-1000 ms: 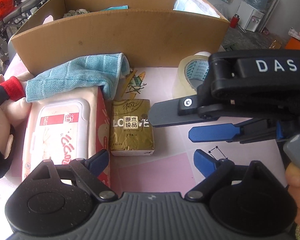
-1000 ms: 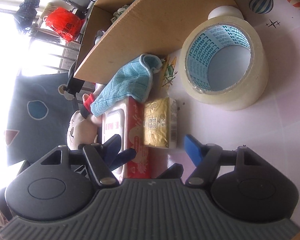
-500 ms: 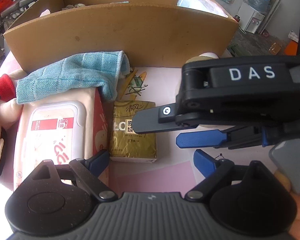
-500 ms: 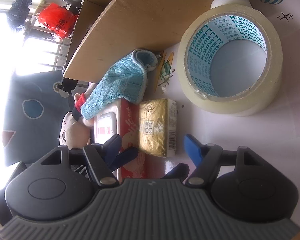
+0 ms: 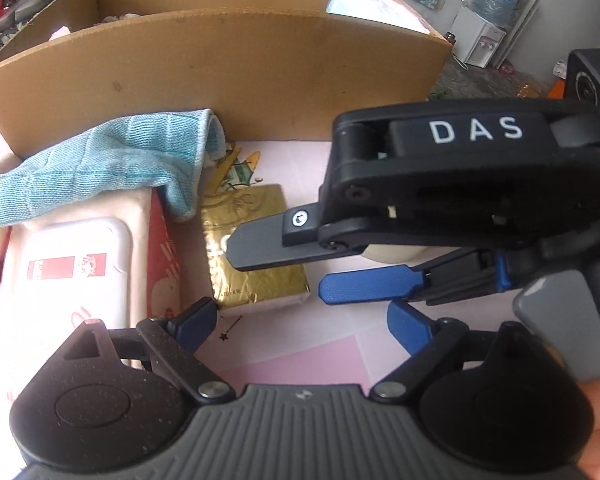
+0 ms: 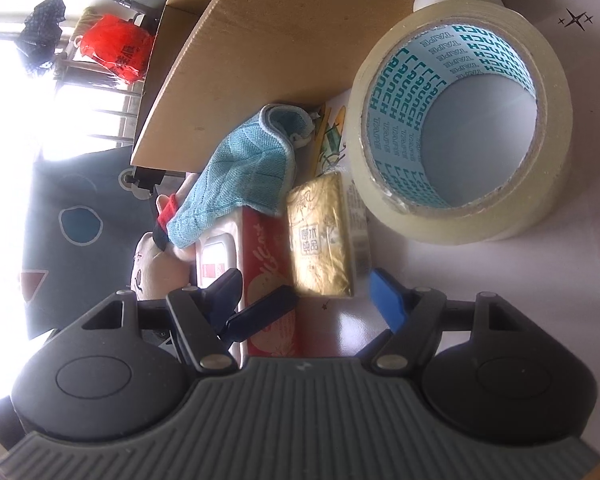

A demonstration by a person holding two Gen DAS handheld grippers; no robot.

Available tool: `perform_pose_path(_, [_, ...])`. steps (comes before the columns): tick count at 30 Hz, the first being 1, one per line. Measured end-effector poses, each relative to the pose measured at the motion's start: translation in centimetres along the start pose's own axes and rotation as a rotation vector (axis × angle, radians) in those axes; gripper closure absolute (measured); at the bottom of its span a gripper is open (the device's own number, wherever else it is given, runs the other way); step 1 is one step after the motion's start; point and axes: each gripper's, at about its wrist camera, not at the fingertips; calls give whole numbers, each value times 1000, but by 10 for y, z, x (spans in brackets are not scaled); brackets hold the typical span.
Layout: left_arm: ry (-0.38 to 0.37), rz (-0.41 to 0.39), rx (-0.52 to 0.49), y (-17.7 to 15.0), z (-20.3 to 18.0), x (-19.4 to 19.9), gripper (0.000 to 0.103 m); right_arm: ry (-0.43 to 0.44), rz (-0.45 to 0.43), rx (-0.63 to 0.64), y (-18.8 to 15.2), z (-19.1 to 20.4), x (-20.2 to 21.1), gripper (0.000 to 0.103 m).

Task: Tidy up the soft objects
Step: 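Withdraw both open tools from the box toward the gold tissue pack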

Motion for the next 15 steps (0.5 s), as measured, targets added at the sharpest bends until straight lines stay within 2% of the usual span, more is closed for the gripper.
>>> perform_pose_path(3, [-36,12,-19,-2,-9,-4,21,5,10,-7,-5,-5,5,32])
perform_pose_path(5, [-63,32,-28,-5,-14,-5,21,-3,-4,-3,-10,-7,13,32])
perform_pose_path(10, [3,-42,-6,-12,-13,11,20,8,-91,10,-24,-19,53,32])
perform_pose_path(15, [32,-84,91,7,-1,16,21,33,-161,-27,-37,-35,79,32])
Point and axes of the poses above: each gripper's, at about its wrist camera, not at the fingertips, and x roughly against the way its jaws point, z to its left, y to its top, and after that the axes turned 9 degrees about z, right-handed
